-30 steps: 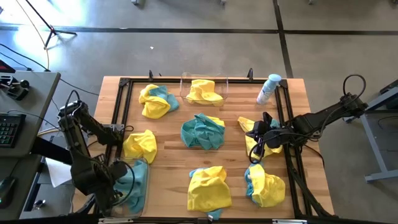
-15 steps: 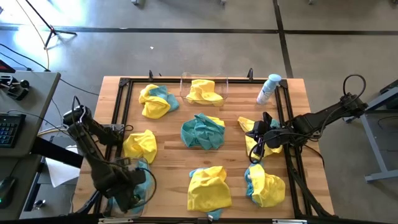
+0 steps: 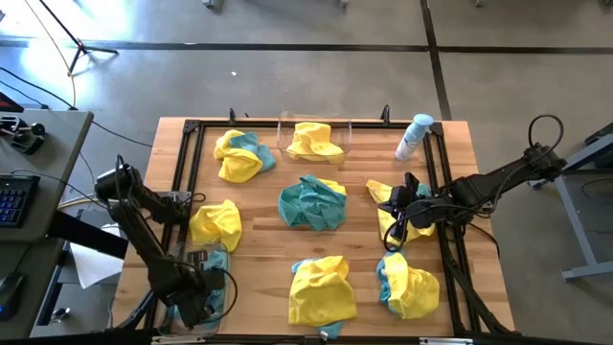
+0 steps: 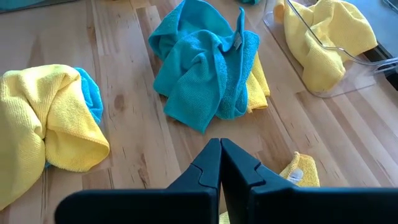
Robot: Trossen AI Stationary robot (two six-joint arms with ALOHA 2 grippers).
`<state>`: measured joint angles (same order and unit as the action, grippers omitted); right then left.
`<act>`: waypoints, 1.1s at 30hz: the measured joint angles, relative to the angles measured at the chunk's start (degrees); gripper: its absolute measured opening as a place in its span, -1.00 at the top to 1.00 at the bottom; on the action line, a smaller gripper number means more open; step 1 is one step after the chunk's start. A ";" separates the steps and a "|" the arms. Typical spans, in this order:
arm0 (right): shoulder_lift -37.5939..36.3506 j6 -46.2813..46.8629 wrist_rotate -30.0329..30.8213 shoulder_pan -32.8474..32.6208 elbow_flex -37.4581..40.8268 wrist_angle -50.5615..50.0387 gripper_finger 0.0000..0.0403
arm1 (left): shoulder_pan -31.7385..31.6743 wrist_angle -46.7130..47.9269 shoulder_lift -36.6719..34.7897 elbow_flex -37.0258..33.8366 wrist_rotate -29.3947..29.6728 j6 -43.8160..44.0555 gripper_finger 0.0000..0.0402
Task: Sort microfiber towel by color & place in baskets
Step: Put the blue microfiber towel into the bottom transparent bin
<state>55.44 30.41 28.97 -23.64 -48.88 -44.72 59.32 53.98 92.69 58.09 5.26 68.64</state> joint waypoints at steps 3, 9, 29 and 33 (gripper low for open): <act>0.00 0.01 0.00 0.00 0.00 -0.01 1.00 | 0.21 -3.11 -0.03 -2.75 0.20 1.54 1.00; 0.00 0.33 0.00 -0.02 0.00 -0.01 1.00 | 0.40 -4.00 -0.03 -4.10 0.22 1.79 0.98; 0.07 9.72 1.05 0.00 0.00 0.01 1.00 | 1.10 0.69 -12.41 -3.16 3.98 0.61 0.31; 0.07 12.48 1.05 0.00 0.00 0.03 1.00 | 1.10 1.81 -18.23 -3.16 3.23 -0.17 0.28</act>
<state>55.51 42.90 30.02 -23.64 -48.88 -44.69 60.42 55.79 74.47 54.94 8.49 68.47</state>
